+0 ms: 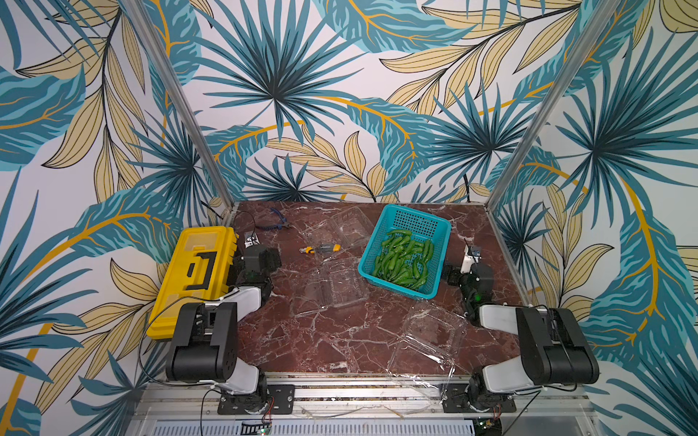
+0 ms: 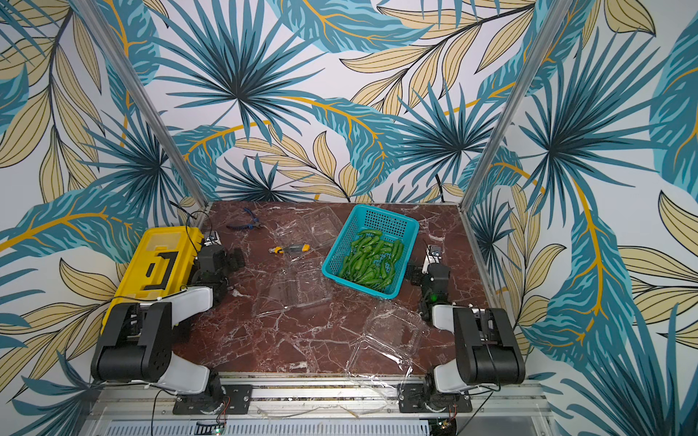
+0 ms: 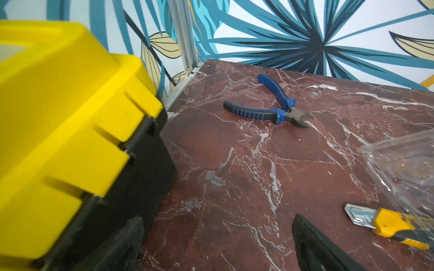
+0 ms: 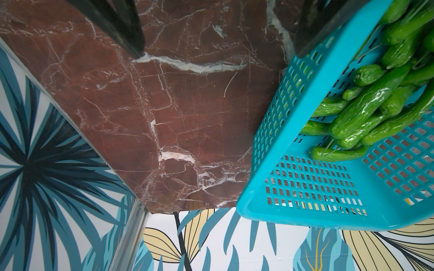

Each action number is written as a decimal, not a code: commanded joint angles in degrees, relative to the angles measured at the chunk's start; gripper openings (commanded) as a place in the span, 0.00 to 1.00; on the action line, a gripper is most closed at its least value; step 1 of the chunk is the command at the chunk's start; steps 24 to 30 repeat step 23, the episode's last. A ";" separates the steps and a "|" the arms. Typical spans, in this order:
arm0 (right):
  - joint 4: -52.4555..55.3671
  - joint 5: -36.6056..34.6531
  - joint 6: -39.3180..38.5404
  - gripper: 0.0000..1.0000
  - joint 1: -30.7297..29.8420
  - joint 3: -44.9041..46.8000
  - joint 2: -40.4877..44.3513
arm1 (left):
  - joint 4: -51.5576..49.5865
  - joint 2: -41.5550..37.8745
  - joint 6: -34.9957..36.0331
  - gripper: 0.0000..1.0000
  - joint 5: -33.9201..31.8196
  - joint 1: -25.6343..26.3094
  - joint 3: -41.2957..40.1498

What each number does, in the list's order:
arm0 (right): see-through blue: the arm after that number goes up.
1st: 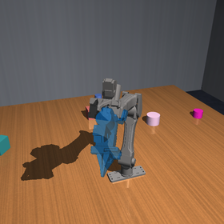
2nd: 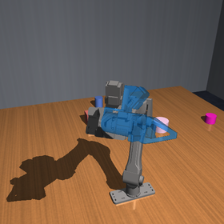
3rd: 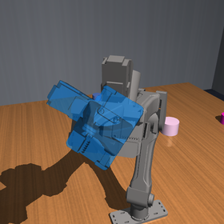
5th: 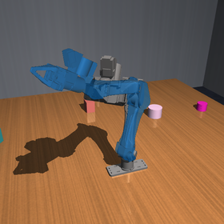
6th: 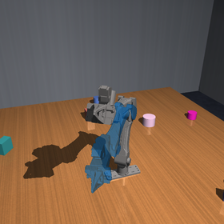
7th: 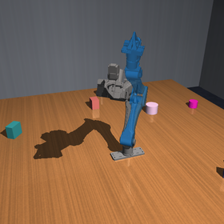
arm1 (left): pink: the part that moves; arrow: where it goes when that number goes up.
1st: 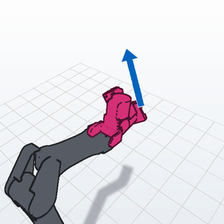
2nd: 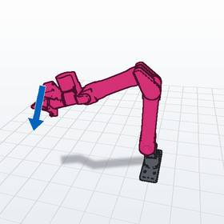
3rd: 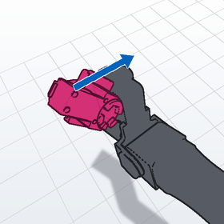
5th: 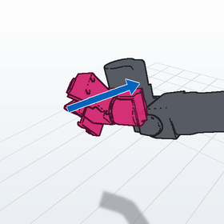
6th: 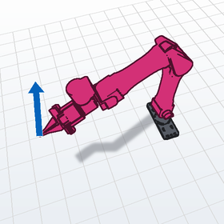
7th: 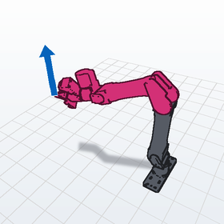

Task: Take small green peppers out of containers
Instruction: Reset both arms

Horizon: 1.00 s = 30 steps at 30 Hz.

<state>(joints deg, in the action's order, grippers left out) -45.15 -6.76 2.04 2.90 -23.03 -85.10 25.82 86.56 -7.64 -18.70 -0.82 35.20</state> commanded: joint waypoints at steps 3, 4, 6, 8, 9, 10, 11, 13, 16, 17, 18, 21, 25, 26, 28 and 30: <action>-0.91 0.83 -0.59 1.00 -0.26 -0.44 0.24 | 26.12 0.29 3.76 1.00 6.15 0.86 -14.45; -0.91 0.89 -0.64 1.00 -0.26 -0.44 0.20 | 37.98 3.42 5.80 0.99 7.19 1.37 -17.97; -0.93 0.83 -0.60 1.00 -0.26 -0.44 0.20 | 38.55 3.38 5.59 0.99 4.57 1.92 -18.25; -0.95 0.87 -0.64 1.00 -0.26 -0.46 0.20 | 31.80 2.30 5.46 0.99 4.42 2.03 -15.44; -0.91 0.80 -0.59 1.00 -0.26 -0.46 0.20 | 29.37 2.30 5.88 1.00 3.89 2.41 -14.12; -0.82 0.83 -0.61 1.00 -0.26 -0.48 0.20 | 28.73 2.14 5.75 1.00 3.09 2.75 -14.00; -0.83 0.80 -0.64 1.00 -0.26 -0.50 0.20 | 28.52 2.03 5.84 0.99 3.14 2.75 -13.94; -0.82 0.75 -0.61 1.00 -0.26 -0.46 0.20 | 28.49 2.03 5.82 1.00 3.19 2.75 -14.01; -0.82 0.78 -0.61 1.00 -0.26 -0.46 0.20 | 28.42 2.38 5.78 0.99 3.09 2.75 -13.67; -0.83 0.78 -0.64 1.00 -0.26 -0.44 0.20 | 28.26 2.38 5.63 0.99 3.65 2.48 -13.62; -0.85 0.80 -0.64 1.00 -0.26 -0.44 0.20 | 28.23 2.43 5.42 0.99 4.50 2.02 -13.58; -0.87 0.75 -0.62 1.00 -0.26 -0.44 0.20 | 28.23 2.47 5.29 0.99 5.08 1.85 -13.58; -0.90 0.79 -0.59 1.00 -0.26 -0.45 0.20 | 28.23 2.43 5.38 0.99 5.08 1.79 -13.58; -0.90 0.79 -0.59 1.00 -0.26 -0.45 0.20 | 28.23 2.43 5.38 0.99 5.08 1.79 -13.58; -0.90 0.79 -0.59 1.00 -0.26 -0.45 0.20 | 28.23 2.43 5.38 0.99 5.08 1.79 -13.58; -0.90 0.79 -0.59 1.00 -0.26 -0.45 0.20 | 28.23 2.43 5.38 0.99 5.08 1.79 -13.58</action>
